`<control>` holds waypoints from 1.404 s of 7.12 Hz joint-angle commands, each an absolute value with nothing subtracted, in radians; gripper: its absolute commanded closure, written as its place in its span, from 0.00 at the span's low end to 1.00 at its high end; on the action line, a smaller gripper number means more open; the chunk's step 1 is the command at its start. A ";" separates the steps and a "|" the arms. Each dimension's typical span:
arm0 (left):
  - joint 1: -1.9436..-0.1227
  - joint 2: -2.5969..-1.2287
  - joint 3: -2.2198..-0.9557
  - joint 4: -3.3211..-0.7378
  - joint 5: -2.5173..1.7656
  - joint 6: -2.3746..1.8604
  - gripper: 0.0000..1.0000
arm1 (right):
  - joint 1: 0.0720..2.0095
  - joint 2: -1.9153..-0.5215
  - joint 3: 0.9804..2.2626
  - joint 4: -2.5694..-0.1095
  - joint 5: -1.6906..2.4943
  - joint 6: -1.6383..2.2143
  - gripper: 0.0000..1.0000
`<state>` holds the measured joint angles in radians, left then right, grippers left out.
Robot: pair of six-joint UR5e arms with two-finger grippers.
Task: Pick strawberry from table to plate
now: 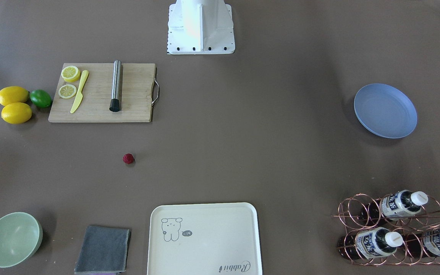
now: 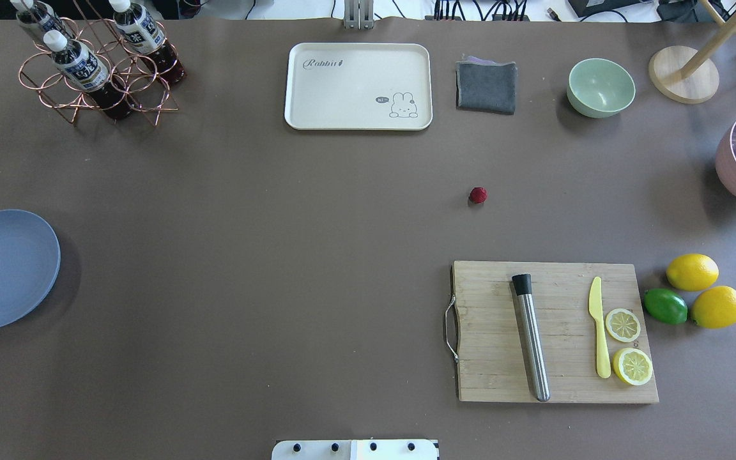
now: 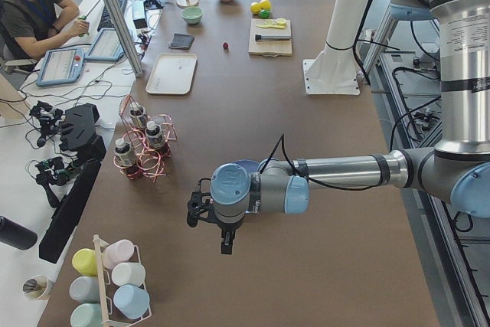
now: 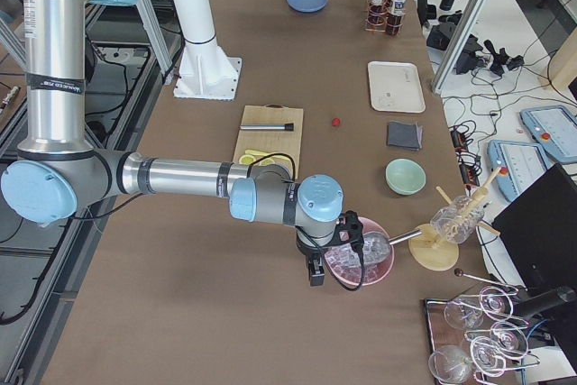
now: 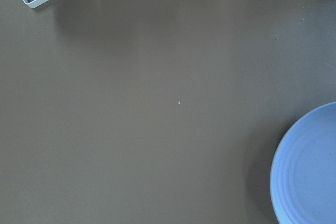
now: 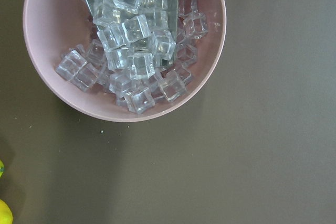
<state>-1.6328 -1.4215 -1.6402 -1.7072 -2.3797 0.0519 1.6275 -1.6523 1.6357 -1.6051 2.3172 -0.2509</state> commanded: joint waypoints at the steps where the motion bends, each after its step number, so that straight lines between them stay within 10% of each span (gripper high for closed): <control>1: -1.634 -1.393 -1.647 -1.788 -2.381 0.043 0.02 | 1.623 -1.641 1.609 -1.597 2.318 -0.252 0.00; 10: -1.609 -1.374 -1.649 -1.810 -2.390 0.043 0.02 | 1.617 -1.651 1.615 -1.594 2.329 -0.252 0.00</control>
<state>-1.6094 -1.3750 -1.6490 -1.8100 -2.3897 0.0417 1.6168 -1.6487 1.6153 -1.5939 2.3269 -0.2516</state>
